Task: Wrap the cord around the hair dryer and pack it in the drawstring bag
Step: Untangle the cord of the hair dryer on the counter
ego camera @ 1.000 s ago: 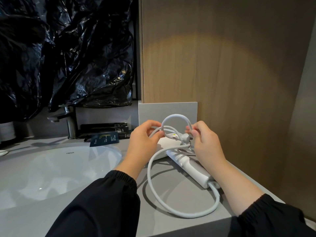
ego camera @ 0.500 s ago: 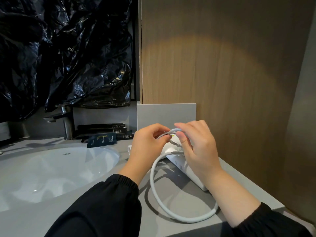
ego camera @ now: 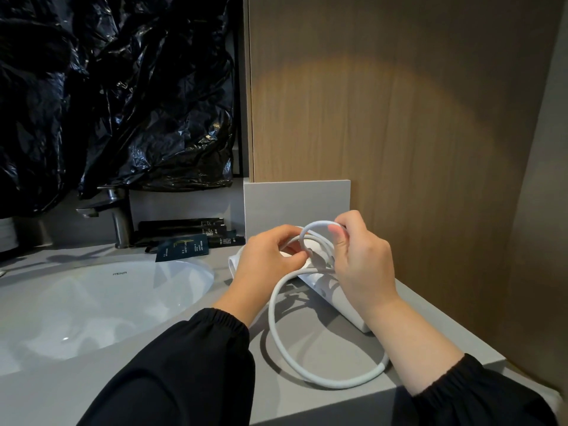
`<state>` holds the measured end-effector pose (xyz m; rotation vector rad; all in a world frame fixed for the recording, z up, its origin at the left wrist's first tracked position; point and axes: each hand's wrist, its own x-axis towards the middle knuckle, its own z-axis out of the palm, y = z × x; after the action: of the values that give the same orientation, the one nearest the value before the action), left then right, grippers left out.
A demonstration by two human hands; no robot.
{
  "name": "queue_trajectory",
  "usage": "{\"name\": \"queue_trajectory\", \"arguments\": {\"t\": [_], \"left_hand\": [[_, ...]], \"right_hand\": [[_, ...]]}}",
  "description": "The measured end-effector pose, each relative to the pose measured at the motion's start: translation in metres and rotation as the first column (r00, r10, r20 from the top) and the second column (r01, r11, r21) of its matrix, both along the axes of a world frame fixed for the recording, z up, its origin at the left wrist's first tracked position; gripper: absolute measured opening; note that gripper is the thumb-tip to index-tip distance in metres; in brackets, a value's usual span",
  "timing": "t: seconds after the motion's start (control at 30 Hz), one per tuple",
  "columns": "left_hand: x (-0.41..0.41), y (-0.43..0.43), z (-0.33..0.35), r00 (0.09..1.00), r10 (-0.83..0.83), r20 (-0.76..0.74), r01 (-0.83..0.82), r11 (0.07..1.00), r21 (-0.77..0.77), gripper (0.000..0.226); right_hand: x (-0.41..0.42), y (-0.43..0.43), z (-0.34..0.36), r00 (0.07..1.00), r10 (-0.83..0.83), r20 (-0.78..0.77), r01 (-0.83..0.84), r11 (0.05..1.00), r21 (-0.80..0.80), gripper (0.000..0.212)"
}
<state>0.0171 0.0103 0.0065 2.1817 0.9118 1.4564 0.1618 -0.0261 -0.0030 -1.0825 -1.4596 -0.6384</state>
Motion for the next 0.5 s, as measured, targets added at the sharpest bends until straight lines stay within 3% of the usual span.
{"name": "queue_trajectory", "arguments": {"t": [0.2, 0.27, 0.5], "left_hand": [[-0.0005, -0.0022, 0.0048, 0.999, 0.03, -0.028, -0.031, 0.999, -0.029, 0.015], [-0.0018, -0.0026, 0.0049, 0.999, 0.02, -0.03, -0.022, 0.998, -0.051, 0.01], [-0.0042, -0.0052, 0.0053, 0.998, -0.061, -0.003, 0.06, 0.982, -0.18, 0.025]], "right_hand": [[-0.0012, -0.0042, -0.0011, 0.974, 0.216, -0.07, -0.217, 0.976, 0.0, 0.025], [-0.0002, -0.0045, -0.0011, 0.963, 0.242, -0.122, -0.239, 0.97, 0.033, 0.023], [0.0025, -0.0022, 0.0003, 0.891, 0.26, -0.371, -0.245, 0.966, 0.087, 0.02]]}}
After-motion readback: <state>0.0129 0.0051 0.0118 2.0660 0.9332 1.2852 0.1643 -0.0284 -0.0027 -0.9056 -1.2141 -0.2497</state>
